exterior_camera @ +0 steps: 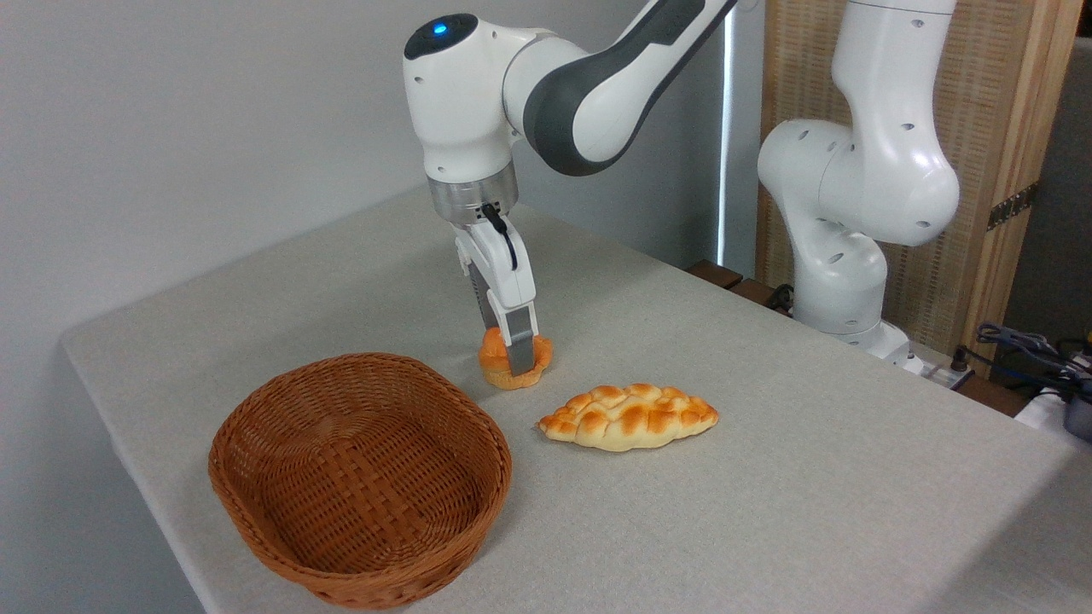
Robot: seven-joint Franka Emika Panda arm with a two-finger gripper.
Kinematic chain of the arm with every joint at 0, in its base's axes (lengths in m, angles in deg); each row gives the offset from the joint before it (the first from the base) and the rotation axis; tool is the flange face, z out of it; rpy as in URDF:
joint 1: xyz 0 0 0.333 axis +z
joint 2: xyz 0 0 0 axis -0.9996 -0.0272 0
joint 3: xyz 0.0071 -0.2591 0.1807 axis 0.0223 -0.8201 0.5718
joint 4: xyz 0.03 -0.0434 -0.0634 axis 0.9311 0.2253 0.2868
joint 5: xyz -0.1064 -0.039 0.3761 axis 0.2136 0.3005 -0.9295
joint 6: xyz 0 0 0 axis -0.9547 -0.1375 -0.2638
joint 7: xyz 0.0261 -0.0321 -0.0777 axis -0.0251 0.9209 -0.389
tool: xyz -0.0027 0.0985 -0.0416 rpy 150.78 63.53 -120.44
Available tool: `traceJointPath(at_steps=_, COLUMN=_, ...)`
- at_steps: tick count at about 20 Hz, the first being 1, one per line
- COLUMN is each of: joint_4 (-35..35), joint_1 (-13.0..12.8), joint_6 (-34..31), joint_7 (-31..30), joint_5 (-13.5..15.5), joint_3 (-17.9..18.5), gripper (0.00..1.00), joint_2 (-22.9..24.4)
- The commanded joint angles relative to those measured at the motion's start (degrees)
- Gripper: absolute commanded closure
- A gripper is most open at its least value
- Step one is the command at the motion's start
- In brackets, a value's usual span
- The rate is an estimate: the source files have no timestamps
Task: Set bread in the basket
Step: 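Close the gripper on the orange bun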
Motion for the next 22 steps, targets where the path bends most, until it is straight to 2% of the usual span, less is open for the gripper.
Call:
traceJointPath(at_steps=1, joint_4=1.01, joint_1=-0.2, joint_6=2.29, joint_7=0.74, joint_5=0.61, joint_3=-0.52, gripper=0.41, joint_2=-0.17)
traceJointPath(at_steps=3, joint_4=1.01, joint_1=-0.2, joint_6=2.37, joint_7=0.83, joint_5=0.61, joint_3=-0.52, gripper=0.52, joint_2=-0.17)
traceJointPath(at_steps=5, joint_4=1.01, joint_1=-0.2, joint_6=2.37, joint_7=0.83, joint_5=0.61, joint_3=-0.52, gripper=0.57, joint_2=-0.26)
traceJointPath(at_steps=17, joint_4=0.31, joint_1=-0.12, joint_6=1.58, joint_7=1.88, joint_5=0.44, joint_3=-0.17, gripper=0.64, joint_2=0.36)
traceJointPath(at_steps=20, joint_4=-1.44, joint_1=0.06, joint_6=-2.18, joint_7=2.23, joint_5=0.35, joint_3=0.18, gripper=0.64, joint_2=0.53)
traceJointPath(at_steps=22, joint_4=-3.73, joint_1=0.5, joint_6=-6.13, joint_7=4.59, joint_5=0.44, joint_3=0.44, gripper=0.65, joint_2=0.45)
